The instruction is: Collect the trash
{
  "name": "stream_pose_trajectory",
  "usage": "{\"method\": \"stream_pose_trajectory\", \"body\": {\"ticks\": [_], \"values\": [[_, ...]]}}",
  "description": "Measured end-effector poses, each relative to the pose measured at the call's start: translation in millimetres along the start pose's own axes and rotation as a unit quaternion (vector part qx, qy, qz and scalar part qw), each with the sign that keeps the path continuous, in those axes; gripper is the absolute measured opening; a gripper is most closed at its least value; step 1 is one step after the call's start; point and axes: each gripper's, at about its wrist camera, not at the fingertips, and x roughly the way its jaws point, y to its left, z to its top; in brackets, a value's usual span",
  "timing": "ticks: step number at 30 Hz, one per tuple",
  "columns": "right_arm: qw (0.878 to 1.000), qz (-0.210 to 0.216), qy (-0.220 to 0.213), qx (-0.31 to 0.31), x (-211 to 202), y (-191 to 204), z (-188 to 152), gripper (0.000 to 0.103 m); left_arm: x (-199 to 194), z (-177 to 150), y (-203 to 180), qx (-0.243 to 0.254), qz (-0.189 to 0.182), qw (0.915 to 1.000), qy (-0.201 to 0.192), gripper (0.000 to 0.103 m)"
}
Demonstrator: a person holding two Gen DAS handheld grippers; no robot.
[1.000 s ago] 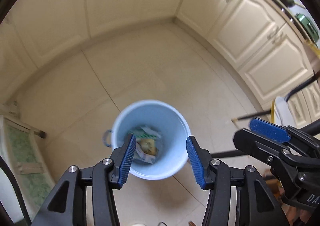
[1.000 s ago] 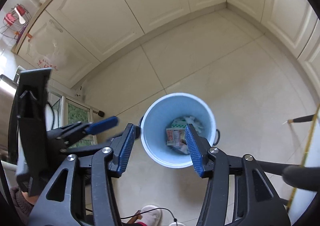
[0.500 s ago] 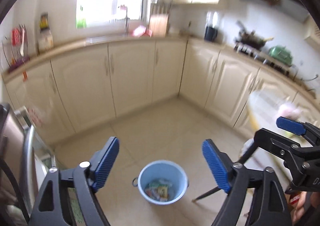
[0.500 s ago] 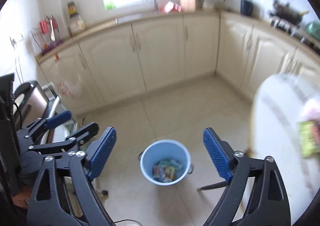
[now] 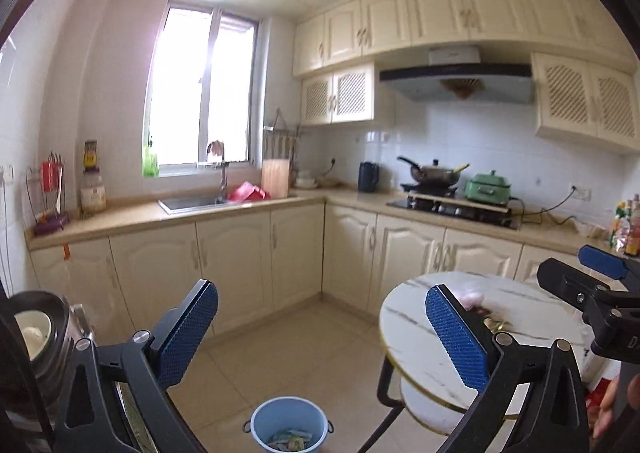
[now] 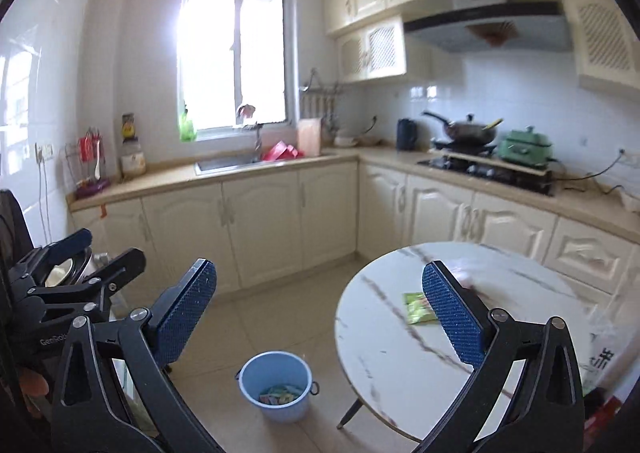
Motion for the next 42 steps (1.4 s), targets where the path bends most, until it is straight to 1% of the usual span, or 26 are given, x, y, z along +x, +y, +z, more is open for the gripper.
{"method": "stream_pose_trajectory", "body": {"ticks": [2,4,5,6,8,10,11,12,15,18,23,25,27,28,29,31,35,39,42], "values": [[1.0,-0.009,-0.018,0.005,-29,-7,8,0.103,-34,-14,-18,0.008,-0.006,0.9998,-0.017,0.102],[0.999,-0.019,-0.033,0.009,-54,-14,16,0.103,-64,-25,-28,0.014,-0.02,0.9991,-0.034,0.102],[0.999,-0.024,-0.04,0.011,-64,-18,18,0.103,-93,-41,-37,0.017,-0.024,0.9987,-0.041,0.102],[0.998,-0.028,-0.047,0.012,-71,-20,20,0.103,-104,-51,-44,0.019,-0.028,0.9982,-0.049,0.102],[0.998,-0.037,-0.058,0.014,-88,-24,24,0.103,-123,-68,-38,0.021,-0.029,0.9973,-0.064,0.102],[0.997,-0.043,-0.064,0.014,-99,-27,27,0.103,-134,-75,-41,0.022,-0.038,0.9964,-0.073,0.102],[0.997,-0.048,-0.067,0.014,-104,-28,28,0.103,-146,-90,-45,0.023,-0.038,0.9963,-0.074,0.102],[0.996,-0.051,-0.07,0.013,-107,-29,28,0.103,-151,-96,-47,0.024,-0.037,0.9963,-0.074,0.102],[0.995,-0.061,-0.077,0.015,-116,-34,30,0.103,-153,-104,-52,0.025,-0.039,0.9963,-0.072,0.102],[0.994,-0.072,-0.08,0.017,-118,-37,30,0.103,-153,-102,-59,0.025,-0.041,0.9965,-0.068,0.102],[0.993,-0.082,-0.077,0.026,-115,-51,28,0.103,-135,-88,-67,0.031,-0.044,0.9969,-0.057,0.102],[0.993,-0.086,-0.072,0.031,-110,-60,25,0.103,-131,-88,-69,0.034,-0.046,0.997,-0.052,0.102],[0.992,-0.093,-0.07,0.037,-109,-70,23,0.103,-114,-74,-76,0.036,-0.049,0.9972,-0.044,0.102],[0.992,-0.099,-0.067,0.04,-106,-75,21,0.103,-109,-77,-76,0.035,-0.05,0.9974,-0.037,0.102],[0.992,-0.104,-0.063,0.042,-103,-81,20,0.103,-90,-61,-83,0.034,-0.052,0.9976,-0.03,0.102],[0.991,-0.117,-0.05,0.048,-93,-94,17,0.103,-67,-53,-92,0.035,-0.054,0.9979,-0.011,0.102],[0.988,-0.136,-0.016,0.065,-66,-124,3,0.103,-18,-54,-103,0.035,-0.067,0.9965,0.037,0.102],[0.985,-0.148,0.035,0.08,-25,-155,-19,0.103,35,-58,-125,0.044,-0.08,0.9915,0.093,0.102],[0.982,-0.148,0.066,0.093,6,-179,-34,0.103,78,-59,-145,0.053,-0.09,0.9851,0.137,0.102]]}}
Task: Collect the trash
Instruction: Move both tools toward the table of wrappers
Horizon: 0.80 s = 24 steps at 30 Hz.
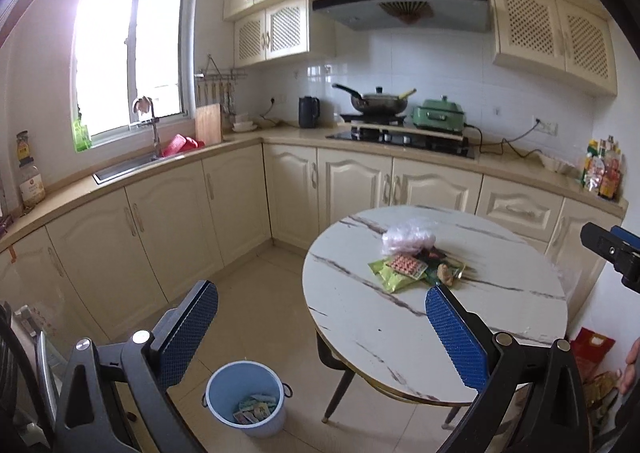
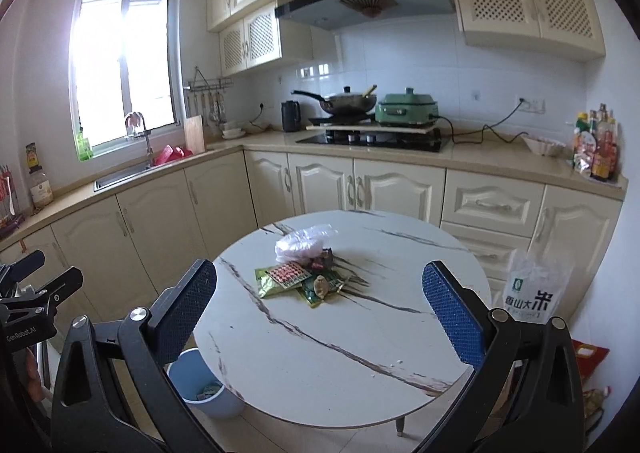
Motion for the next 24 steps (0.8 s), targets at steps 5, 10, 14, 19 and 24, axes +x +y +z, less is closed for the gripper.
{"method": "stream_pose_trajectory", "body": {"ticks": [5,10,14,19,24], "values": [[0.998,0.009,0.054,0.008,76,-21,0,0.103,63,23,-16,0.013,-0.013,0.9989,0.043,0.102],[0.993,0.048,0.104,-0.002,164,-19,11,0.103,124,56,-21,0.019,-0.016,0.9971,0.071,0.102],[0.984,0.079,0.158,-0.005,240,-4,16,0.103,180,77,-19,0.026,-0.012,0.9958,0.087,0.102],[0.975,0.078,0.192,-0.076,311,28,13,0.103,234,87,-12,0.029,0.01,0.994,0.105,0.102],[0.958,0.075,0.202,-0.189,353,65,2,0.103,278,95,1,0.002,0.022,0.9926,0.119,0.102]]}}
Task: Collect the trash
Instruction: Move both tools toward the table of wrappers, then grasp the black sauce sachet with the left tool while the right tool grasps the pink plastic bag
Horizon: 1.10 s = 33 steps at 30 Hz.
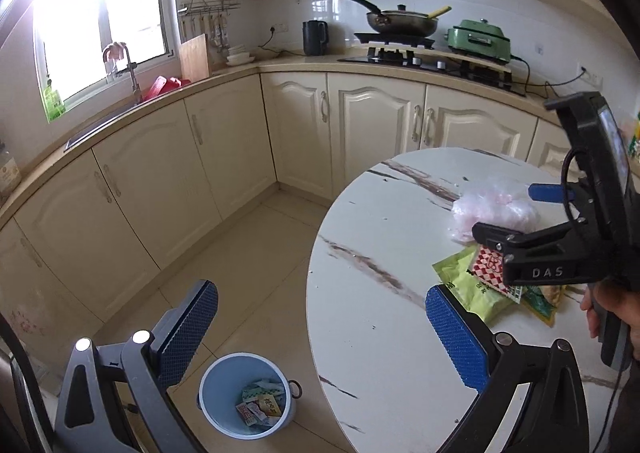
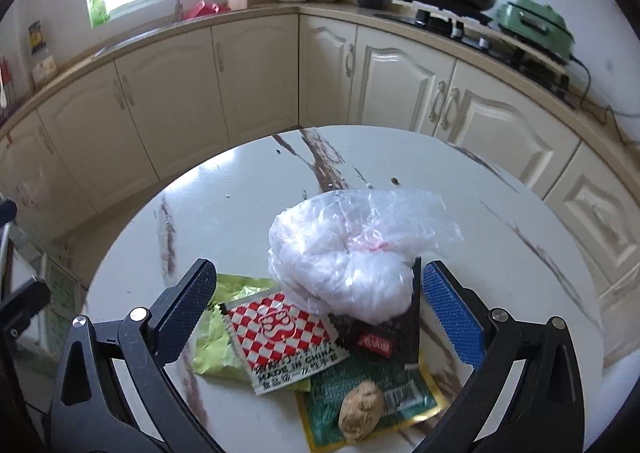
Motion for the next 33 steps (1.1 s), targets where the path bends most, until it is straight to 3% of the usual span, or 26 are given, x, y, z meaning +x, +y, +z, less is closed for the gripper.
{"method": "stream_pose_trajectory", "body": {"ticks": [3,5,7,10,14,18,25,33], "values": [[0.999,0.004,0.03,-0.019,29,3,3,0.103,21,8,-2,-0.013,-0.011,0.9998,0.009,0.102],[0.999,0.017,0.044,-0.007,40,-5,0,0.089,28,12,-5,-0.011,-0.015,0.9997,0.014,0.102],[0.999,0.025,0.039,0.012,39,-18,-6,0.063,36,18,-12,-0.006,-0.023,0.9996,0.015,0.102],[0.996,0.067,0.019,0.059,27,-44,-16,0.048,46,23,-26,0.007,-0.043,0.9989,0.019,0.102],[0.99,0.092,-0.037,0.105,-14,-76,-32,0.046,66,32,-46,0.02,-0.082,0.9958,0.037,0.102],[0.987,0.067,-0.072,0.13,-59,-99,-52,0.046,90,43,-69,0.029,-0.119,0.9909,0.057,0.102],[0.978,0.072,-0.079,0.181,-99,-134,-92,0.047,123,53,-98,0.094,-0.133,0.9841,0.072,0.102],[0.98,0.034,-0.062,0.188,-100,-149,-109,0.047,145,72,-128,0.11,-0.152,0.9803,0.06,0.102]]}}
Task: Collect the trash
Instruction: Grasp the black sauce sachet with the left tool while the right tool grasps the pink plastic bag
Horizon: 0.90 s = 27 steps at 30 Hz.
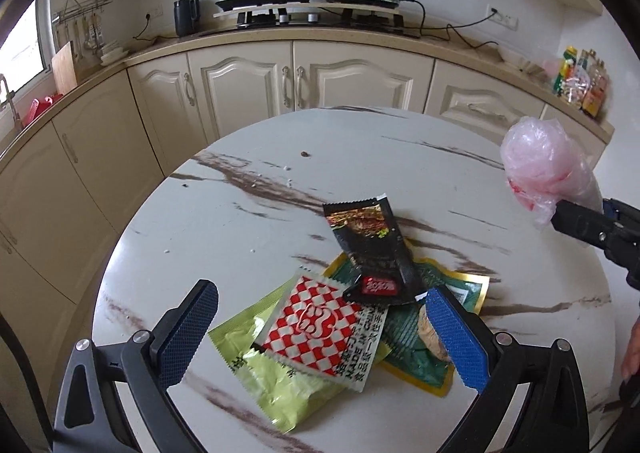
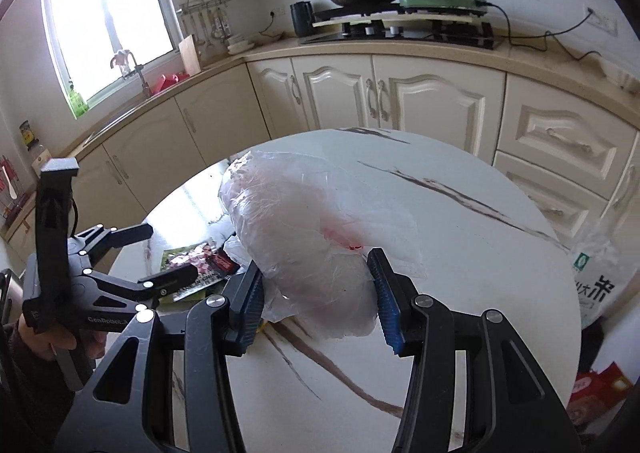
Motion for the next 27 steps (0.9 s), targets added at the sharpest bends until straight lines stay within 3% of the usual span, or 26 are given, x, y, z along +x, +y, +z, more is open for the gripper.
{"method": "stream_pose_trajectory", "body": {"ticks": [4,7,9,14,16,17,20,23,24,27], "values": [[1.0,-0.014,0.006,0.002,3,-5,-2,0.047,28,19,-18,0.003,0.0,0.9998,0.021,0.102],[1.0,-0.015,0.01,0.004,5,-8,-2,0.047,50,33,-28,0.007,0.003,0.9992,0.039,0.094],[1.0,-0.011,0.014,0.006,8,-9,-2,0.047,67,40,-33,-0.002,0.005,0.9983,0.058,0.084],[1.0,-0.01,0.017,0.008,12,-12,-4,0.047,93,48,-32,-0.014,-0.011,0.9971,0.074,0.076],[1.0,-0.009,0.018,0.011,14,-14,-5,0.047,97,50,-36,0.004,-0.015,0.9976,0.068,0.066],[1.0,-0.008,0.018,0.013,15,-15,-5,0.047,97,51,-37,0.008,-0.023,0.9977,0.062,0.05],[1.0,-0.003,0.02,0.017,17,-17,-7,0.047,99,52,-37,0.014,-0.029,0.9976,0.061,0.044],[1.0,-0.002,0.02,0.018,16,-16,-9,0.047,91,48,-30,0.009,-0.042,0.9979,0.049,0.03],[1.0,0.0,0.02,0.019,16,-17,-9,0.047,87,47,-29,0.011,-0.037,0.9984,0.042,0.006],[1.0,0.001,0.021,0.019,17,-15,-11,0.047,76,41,-22,0.003,-0.058,0.9973,0.044,0.005]]}}
